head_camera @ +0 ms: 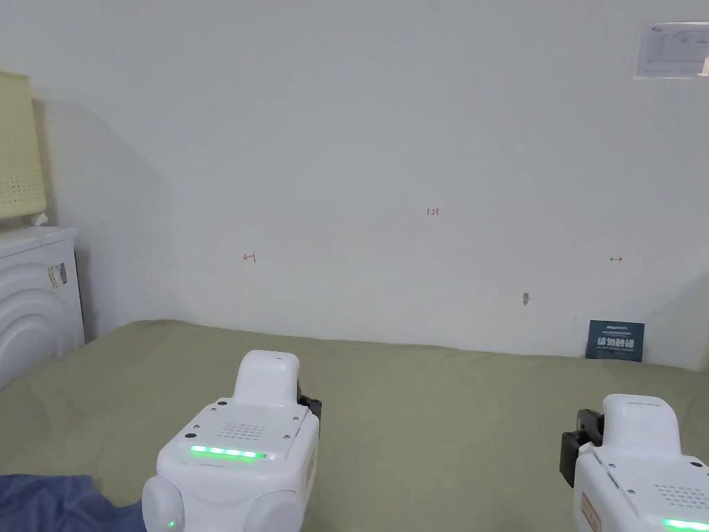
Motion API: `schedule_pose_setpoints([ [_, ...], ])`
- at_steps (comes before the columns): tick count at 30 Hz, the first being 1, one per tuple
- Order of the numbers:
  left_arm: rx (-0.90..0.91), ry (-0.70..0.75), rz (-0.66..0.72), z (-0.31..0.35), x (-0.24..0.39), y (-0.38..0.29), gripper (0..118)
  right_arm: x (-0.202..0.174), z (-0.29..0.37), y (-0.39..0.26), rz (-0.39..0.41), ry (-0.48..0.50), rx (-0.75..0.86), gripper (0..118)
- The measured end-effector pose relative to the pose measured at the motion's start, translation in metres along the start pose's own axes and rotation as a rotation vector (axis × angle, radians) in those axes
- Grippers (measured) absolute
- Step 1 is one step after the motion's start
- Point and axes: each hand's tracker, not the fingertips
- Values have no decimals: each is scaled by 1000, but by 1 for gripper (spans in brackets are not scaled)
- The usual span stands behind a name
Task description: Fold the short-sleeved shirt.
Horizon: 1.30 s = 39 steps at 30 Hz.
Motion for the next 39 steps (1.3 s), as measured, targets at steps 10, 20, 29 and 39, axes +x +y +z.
schedule_pose_setpoints([
  [10,-52,150,38,4,-67,-15,0,-36,-19,-11,55,86,-29,0],
  [20,-75,535,90,76,-206,-20,0,-199,-36,-9,22,490,-17,0],
  [29,-121,635,105,105,-256,-35,0,-262,-34,-17,25,598,-39,0],
  [39,-352,501,188,21,-288,-94,0,-270,-58,-56,96,590,-136,0],
])
